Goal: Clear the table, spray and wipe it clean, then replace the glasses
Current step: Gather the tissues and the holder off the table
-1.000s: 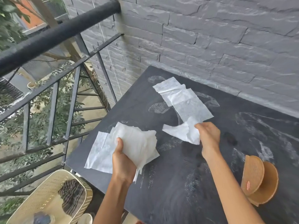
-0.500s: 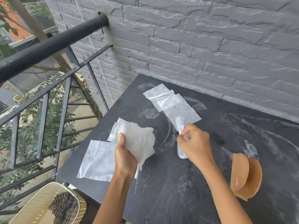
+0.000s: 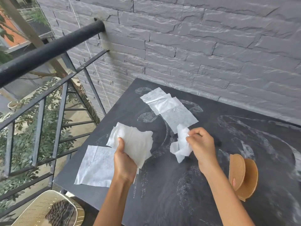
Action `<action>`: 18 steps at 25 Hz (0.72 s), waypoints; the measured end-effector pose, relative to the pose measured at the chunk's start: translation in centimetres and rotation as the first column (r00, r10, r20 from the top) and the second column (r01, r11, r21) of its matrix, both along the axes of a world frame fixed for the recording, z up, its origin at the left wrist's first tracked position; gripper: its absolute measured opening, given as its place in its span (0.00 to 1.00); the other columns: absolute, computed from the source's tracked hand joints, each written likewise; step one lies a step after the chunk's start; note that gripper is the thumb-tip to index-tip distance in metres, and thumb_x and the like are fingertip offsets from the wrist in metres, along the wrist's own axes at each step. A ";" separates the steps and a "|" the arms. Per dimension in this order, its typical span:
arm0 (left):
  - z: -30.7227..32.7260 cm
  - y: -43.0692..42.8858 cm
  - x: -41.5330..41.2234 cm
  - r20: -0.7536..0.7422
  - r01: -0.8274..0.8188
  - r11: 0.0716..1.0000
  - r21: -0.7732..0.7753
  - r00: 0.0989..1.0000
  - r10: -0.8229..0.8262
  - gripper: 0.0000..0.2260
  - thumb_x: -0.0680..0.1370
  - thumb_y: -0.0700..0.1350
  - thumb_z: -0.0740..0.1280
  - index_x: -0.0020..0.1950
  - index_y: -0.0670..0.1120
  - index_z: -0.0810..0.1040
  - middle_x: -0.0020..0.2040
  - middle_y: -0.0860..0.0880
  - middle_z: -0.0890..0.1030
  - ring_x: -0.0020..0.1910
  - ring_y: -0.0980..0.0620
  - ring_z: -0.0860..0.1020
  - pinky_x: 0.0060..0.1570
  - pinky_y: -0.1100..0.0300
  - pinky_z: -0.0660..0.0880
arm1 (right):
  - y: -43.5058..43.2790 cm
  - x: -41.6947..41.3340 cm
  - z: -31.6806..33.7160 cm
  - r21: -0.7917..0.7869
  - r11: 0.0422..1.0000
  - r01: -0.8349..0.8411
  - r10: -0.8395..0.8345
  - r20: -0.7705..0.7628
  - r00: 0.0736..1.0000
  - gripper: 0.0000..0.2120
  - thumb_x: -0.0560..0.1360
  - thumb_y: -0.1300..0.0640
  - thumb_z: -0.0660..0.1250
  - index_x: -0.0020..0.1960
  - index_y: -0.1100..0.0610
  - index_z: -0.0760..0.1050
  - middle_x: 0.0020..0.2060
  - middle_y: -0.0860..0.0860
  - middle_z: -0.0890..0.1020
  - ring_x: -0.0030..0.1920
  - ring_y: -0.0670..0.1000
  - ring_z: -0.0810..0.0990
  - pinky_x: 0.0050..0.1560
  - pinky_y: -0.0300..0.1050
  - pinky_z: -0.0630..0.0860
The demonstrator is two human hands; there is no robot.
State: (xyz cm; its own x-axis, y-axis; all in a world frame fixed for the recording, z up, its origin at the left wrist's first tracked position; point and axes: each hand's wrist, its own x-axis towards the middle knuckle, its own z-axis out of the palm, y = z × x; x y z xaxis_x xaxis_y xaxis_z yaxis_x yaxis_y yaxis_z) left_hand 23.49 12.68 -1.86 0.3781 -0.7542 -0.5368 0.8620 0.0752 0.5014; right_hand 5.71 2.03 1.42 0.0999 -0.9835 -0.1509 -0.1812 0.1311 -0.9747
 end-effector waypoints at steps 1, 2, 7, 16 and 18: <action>0.0 -0.2 -0.2 0.006 0.014 1.000 0.000 1.000 -0.014 0.23 0.81 0.59 0.53 0.63 0.46 0.77 0.55 0.47 0.85 0.56 0.48 0.82 0.64 0.47 0.71 | 0.2 0.0 0.0 -0.028 0.999 -0.046 0.045 -0.021 0.999 0.16 0.71 0.74 0.61 0.38 0.53 0.76 0.30 0.52 0.80 0.30 0.46 0.72 0.33 0.37 0.66; -0.1 -0.4 -0.6 0.008 0.031 1.000 0.004 0.999 -0.031 0.23 0.81 0.59 0.53 0.63 0.46 0.78 0.54 0.48 0.85 0.56 0.49 0.82 0.64 0.47 0.71 | 0.3 -0.1 0.0 -0.046 0.995 -0.087 0.086 -0.036 0.996 0.19 0.72 0.73 0.60 0.40 0.51 0.79 0.37 0.56 0.83 0.34 0.51 0.74 0.35 0.38 0.67; 0.2 -1.7 -2.7 -0.009 0.105 0.994 0.022 0.994 -0.105 0.25 0.80 0.60 0.53 0.64 0.46 0.77 0.55 0.47 0.84 0.57 0.48 0.81 0.64 0.47 0.71 | 0.5 -1.0 1.1 -0.105 0.966 -0.237 0.231 -0.072 0.970 0.23 0.74 0.71 0.60 0.54 0.46 0.81 0.44 0.68 0.80 0.36 0.58 0.74 0.39 0.39 0.65; 0.2 -2.4 -3.0 0.135 0.047 0.999 -0.021 0.990 -0.043 0.23 0.81 0.60 0.53 0.50 0.48 0.84 0.57 0.48 0.83 0.64 0.48 0.76 0.72 0.48 0.63 | 0.4 -2.9 1.9 -0.093 0.993 -0.075 0.051 -0.244 0.968 0.23 0.72 0.71 0.61 0.61 0.53 0.78 0.24 0.44 0.63 0.21 0.42 0.60 0.23 0.30 0.60; 0.0 -2.3 -3.6 0.181 0.078 0.996 0.050 0.980 -0.086 0.23 0.80 0.61 0.52 0.53 0.49 0.82 0.60 0.49 0.82 0.66 0.49 0.74 0.73 0.49 0.60 | 0.1 -2.2 2.3 -0.092 0.994 -0.058 0.036 -0.229 0.973 0.22 0.72 0.70 0.61 0.61 0.54 0.78 0.27 0.47 0.68 0.21 0.41 0.63 0.24 0.28 0.62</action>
State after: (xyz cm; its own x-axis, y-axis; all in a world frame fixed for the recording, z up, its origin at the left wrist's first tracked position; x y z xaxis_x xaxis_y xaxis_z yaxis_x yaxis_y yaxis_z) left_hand 19.90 10.35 -1.87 0.4107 -0.7645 -0.4969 0.7579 -0.0167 0.6522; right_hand 3.46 2.16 3.73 0.1209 -0.9896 -0.0784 -0.4026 0.0233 -0.9151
